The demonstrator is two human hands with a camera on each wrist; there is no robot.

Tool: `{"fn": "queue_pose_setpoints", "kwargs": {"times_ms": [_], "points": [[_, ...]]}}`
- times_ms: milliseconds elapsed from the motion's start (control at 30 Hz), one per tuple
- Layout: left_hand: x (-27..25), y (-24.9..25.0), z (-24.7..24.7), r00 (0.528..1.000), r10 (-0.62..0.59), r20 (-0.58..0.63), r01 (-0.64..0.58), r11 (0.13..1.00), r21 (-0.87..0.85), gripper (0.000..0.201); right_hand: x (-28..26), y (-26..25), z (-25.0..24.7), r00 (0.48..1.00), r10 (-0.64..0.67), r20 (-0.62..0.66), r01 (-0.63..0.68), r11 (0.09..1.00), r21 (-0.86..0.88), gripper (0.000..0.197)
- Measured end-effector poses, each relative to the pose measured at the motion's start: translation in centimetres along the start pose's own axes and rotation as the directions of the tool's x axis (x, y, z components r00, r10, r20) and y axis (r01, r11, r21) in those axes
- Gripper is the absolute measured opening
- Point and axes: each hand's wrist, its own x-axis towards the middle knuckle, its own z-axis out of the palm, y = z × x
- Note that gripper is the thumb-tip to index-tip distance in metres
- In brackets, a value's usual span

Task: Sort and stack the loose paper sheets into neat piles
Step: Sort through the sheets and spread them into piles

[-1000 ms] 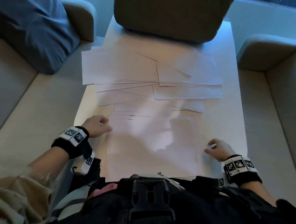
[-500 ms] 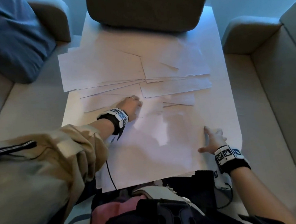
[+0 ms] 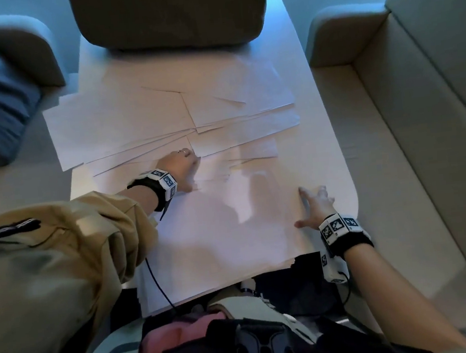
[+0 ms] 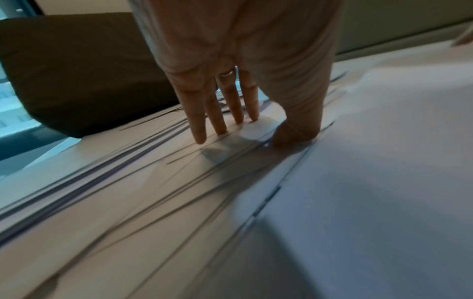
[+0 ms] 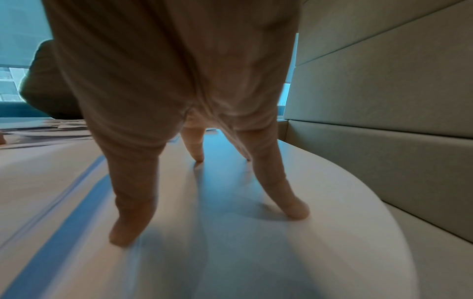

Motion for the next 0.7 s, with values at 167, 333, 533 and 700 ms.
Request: {"fn": "queue_pose_setpoints", "kwargs": {"times_ms": [167,333,533,700], "points": [[0.2,-1.1,0.4,1.0,0.014,-0.004,-0.014,0.997,-0.079,0.056,0.0,0.0,0.0,1.0,0.0,0.001,0.0,1.0,0.004,0.1],[0.6,-1.4,0.7,0.999,0.028,-0.039,-0.03,0.997,-0.068,0.064,0.0,0.2,0.1,1.0,0.001,0.005,-0.001,1.0,0.024,0.099],[0.7,-1.1,0.2,0.994,0.112,0.002,-0.112,0.991,0.069,0.068,0.3,0.2,0.2,1.0,0.002,0.01,-0.001,1.0,-0.012,0.103],[0.4,-1.4,0.3,0.993,0.112,-0.043,-0.118,0.975,-0.187,0.031,0.1,0.1,-0.1,1.0,0.002,0.02,-0.002,1.0,-0.001,0.102]]}}
